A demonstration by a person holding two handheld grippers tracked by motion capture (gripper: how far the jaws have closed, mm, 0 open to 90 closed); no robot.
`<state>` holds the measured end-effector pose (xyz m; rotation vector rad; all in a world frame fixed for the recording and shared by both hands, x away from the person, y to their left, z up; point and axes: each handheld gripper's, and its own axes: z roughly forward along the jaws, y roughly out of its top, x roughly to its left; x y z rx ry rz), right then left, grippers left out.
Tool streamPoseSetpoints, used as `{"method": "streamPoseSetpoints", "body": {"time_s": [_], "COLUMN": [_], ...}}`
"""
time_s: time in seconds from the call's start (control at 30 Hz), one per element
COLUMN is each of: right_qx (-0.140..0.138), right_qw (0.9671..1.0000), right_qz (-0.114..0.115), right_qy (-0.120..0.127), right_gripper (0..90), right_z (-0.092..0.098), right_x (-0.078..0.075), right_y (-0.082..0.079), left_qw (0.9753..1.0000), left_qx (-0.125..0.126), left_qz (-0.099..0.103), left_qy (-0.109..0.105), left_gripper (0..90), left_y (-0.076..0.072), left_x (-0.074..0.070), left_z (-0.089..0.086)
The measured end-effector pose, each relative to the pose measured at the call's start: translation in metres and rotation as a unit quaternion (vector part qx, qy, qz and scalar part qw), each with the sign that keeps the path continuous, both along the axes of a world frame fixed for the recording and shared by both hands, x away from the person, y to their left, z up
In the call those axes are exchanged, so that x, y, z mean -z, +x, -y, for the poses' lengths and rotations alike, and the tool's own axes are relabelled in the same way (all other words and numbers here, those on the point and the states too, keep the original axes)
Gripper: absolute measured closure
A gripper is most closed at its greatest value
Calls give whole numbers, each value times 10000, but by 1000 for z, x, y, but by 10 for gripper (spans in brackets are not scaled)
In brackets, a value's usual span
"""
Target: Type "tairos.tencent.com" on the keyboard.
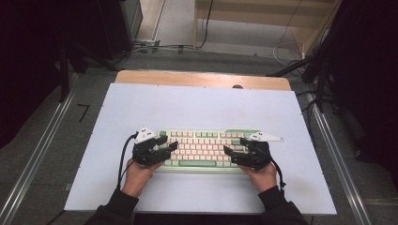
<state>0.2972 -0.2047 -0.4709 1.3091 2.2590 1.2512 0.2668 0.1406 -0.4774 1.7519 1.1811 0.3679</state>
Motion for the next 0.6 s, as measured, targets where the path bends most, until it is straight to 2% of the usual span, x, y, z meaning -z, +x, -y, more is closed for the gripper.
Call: {"method": "streamPoseSetpoints", "body": {"time_s": [0.03,0.07,0.1,0.13,0.17,0.23,0.37,0.6], "right_qx": [-4,-5,-7,-14,-13,-12,-15,-21], "right_qw": [10000,10000,10000,10000,10000,10000,10000,10000], "right_qz": [-5,-9,-10,-6,-5,-8,-5,-7], "right_qy": [0,0,0,-4,-8,-5,-5,-14], "right_gripper": [214,214,214,214,214,214,214,214], "right_z": [0,0,-1,-1,-1,-1,-1,-1], "right_x": [0,0,0,0,0,0,0,1], "right_y": [0,0,0,0,0,0,0,0], "left_qw": [10000,10000,9999,9996,9996,9990,9980,9968], "left_qx": [35,62,100,156,156,173,141,155], "left_qz": [-11,-31,-87,-227,-227,-372,-506,-622], "left_qy": [2,24,31,105,105,162,353,487], "left_gripper": [631,786,861,900,900,900,900,900], "left_y": [-1,-1,-1,0,0,1,4,5], "left_x": [0,0,0,0,0,2,6,10], "left_z": [0,0,0,0,0,2,3,4]}}
